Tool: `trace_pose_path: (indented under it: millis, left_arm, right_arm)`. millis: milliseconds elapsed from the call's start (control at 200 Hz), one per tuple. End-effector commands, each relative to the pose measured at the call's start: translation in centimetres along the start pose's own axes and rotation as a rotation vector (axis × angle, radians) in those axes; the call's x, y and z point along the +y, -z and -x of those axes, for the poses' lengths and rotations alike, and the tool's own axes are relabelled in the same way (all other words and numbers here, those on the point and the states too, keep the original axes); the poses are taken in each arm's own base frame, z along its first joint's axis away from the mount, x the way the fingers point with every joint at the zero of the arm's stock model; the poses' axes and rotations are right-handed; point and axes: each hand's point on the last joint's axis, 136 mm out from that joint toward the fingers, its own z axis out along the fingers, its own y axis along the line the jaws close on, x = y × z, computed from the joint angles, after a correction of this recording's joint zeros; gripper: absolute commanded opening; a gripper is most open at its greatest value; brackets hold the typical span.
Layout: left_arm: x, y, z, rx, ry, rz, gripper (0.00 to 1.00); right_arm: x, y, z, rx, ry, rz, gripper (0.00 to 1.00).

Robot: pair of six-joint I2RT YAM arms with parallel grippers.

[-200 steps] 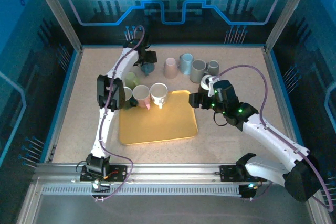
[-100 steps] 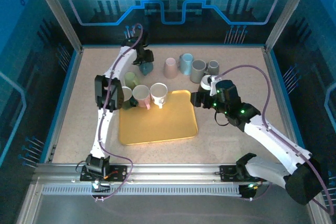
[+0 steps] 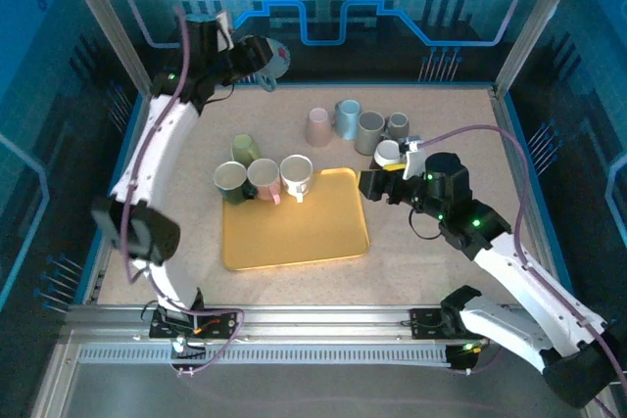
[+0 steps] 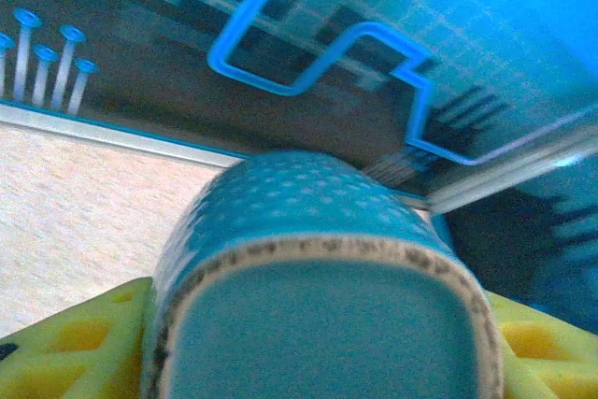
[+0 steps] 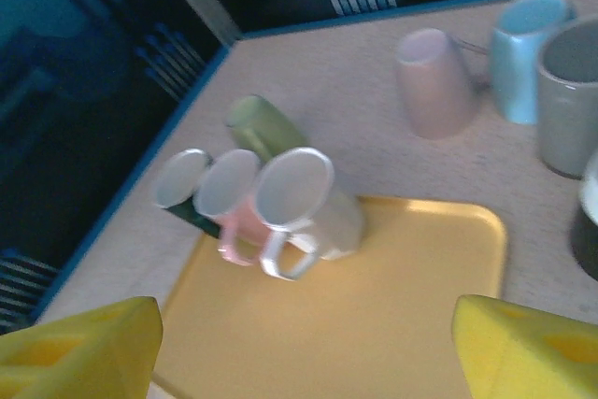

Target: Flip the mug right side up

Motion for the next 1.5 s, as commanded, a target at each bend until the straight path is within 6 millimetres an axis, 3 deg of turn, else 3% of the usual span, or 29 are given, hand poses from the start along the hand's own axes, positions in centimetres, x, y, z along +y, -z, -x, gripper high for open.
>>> trace_pose_path:
  millis: [0,200,305,545,625,925,1196,1351,1491]
  left_arm:
    - [-5.1,3.8,-0.7,-0.015,0.149,-0.333,0.40]
    - [-8.3,10.3,-2.5,-0.085,0.316,-0.660,0.40]
    - [-9.0,12.1,-4.0,-0.080,0.386,-0.768,0.39]
    - [-9.9,13.9,-7.4,-0.031,0.393,-0.815,0.39]
    - [-9.9,14.4,-8.1,-0.024,0.383,-0.815,0.39]
    - [-9.6,14.6,-9.9,0.004,0.377,-0.810,0.38]
    - [-9.1,14.3,-11.3,0.020,0.359,-0.777,0.38]
    - [-9.0,14.2,-12.1,0.039,0.360,-0.779,0.37]
    - [-8.9,14.5,-14.1,0.082,0.318,-0.761,0.41]
  right_arm:
    - [4.6,0.6,2.0,-0.036,-0.049,0.230,0.82]
    - [8.6,-0.2,4.5,-0.087,-0.239,0.503,0.83]
    - [10.5,-1.0,5.5,-0.105,-0.298,0.626,0.83]
    - [13.5,-3.4,6.4,-0.058,-0.296,0.749,0.88]
    - [15.0,-3.5,7.6,-0.062,-0.295,0.815,0.88]
    - [16.6,-5.5,7.6,-0.020,-0.293,0.847,0.81]
    - [17.1,-6.6,7.3,-0.005,-0.303,0.852,0.62]
    - [16.7,-7.3,7.0,0.000,-0.327,0.833,0.41]
    - [16.2,-7.8,6.8,0.000,-0.354,0.811,0.12]
